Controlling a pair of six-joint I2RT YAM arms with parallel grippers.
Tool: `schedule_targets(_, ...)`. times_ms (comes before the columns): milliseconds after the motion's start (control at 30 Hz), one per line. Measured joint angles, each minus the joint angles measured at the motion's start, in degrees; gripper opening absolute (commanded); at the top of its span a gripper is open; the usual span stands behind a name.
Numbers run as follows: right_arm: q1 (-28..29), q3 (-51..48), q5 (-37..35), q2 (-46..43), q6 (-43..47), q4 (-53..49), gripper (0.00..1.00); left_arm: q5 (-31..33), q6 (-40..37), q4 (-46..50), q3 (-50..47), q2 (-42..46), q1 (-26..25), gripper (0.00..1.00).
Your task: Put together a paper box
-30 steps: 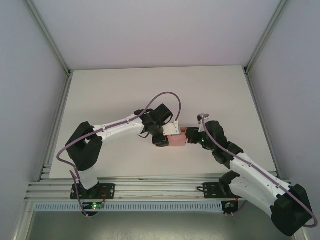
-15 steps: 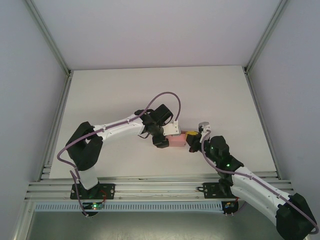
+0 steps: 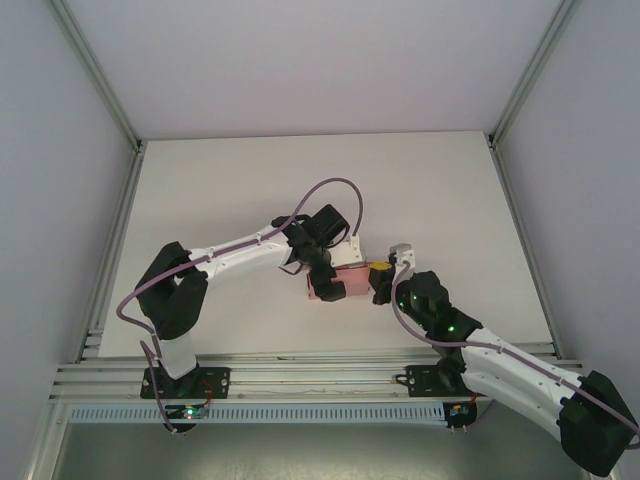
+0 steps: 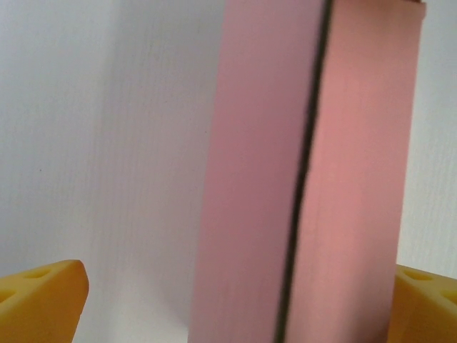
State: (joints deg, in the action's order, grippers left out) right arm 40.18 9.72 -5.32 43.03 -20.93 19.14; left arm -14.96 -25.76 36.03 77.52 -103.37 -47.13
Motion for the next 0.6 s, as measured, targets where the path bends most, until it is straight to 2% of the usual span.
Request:
schedule_targets(167, 1.16, 0.48, -1.99, 1.92, 0.17, 1.25, 0.00, 0.00, 2.14, -0.24, -0.26, 2.19, 0.00, 1.00)
schedule_targets(400, 3.54, 0.46, -5.57, 1.86, 0.13, 1.20, 0.00, 0.46, 8.33, -1.99, -2.91, 12.31, -0.07, 1.00)
schedule_targets(533, 4.72, 0.46, -7.61, 0.96, -0.15, -0.04, 0.00, 5.81, 15.76, -1.97, -4.57, 16.68, -0.46, 0.99)
schedule_targets(600, 5.01, 0.59, -8.57, 0.63, -0.35, -0.76, 0.00, 9.11, 19.28, -1.79, -7.10, 18.71, -1.20, 0.92)
